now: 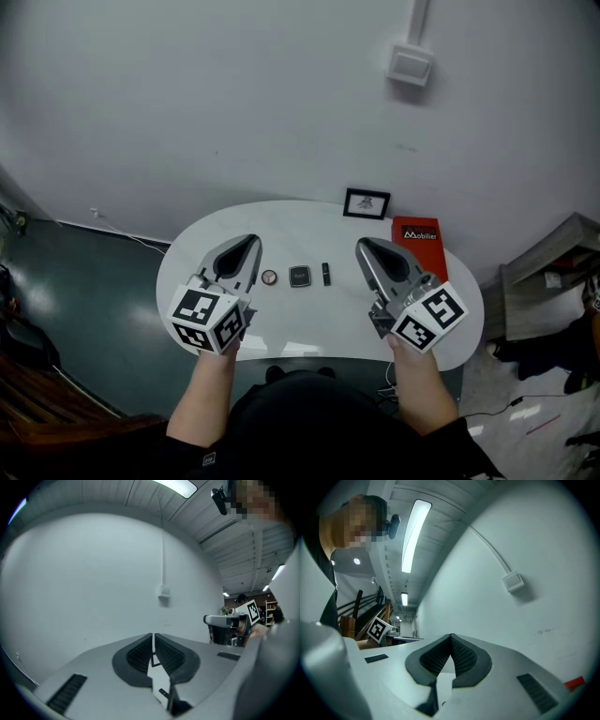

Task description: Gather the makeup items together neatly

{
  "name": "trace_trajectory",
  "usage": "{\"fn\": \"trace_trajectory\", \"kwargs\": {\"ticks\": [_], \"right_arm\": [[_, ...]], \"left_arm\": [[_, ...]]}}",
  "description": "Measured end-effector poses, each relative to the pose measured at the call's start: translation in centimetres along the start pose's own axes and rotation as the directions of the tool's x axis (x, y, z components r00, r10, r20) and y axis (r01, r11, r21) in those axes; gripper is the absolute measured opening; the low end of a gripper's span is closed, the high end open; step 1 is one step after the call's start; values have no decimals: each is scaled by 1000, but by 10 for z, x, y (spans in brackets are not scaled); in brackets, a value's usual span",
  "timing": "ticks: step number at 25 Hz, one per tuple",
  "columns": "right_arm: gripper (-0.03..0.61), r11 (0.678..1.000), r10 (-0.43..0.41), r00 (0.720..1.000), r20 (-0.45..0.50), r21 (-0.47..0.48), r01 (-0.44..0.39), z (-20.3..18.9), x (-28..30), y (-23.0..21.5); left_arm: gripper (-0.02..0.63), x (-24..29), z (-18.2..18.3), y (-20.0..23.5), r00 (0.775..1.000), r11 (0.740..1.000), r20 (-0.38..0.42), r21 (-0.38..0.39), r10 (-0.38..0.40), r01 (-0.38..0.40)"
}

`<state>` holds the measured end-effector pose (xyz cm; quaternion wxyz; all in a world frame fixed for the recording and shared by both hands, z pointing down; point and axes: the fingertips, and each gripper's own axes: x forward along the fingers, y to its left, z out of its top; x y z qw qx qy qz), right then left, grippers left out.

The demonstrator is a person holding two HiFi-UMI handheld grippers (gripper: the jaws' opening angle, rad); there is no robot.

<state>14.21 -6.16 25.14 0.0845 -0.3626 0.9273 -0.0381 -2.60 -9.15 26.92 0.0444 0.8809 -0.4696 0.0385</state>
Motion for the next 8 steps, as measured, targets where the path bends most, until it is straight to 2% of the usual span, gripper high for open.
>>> {"fn": "trace_trajectory", "kwargs": {"ticks": [8], "right_arm": [[34,1000,-5,1000,-12,12,6,-4,-14,-7]], "left_arm": [[26,6,-6,-15,1000,1000,-8,-7,-4,4]]}}
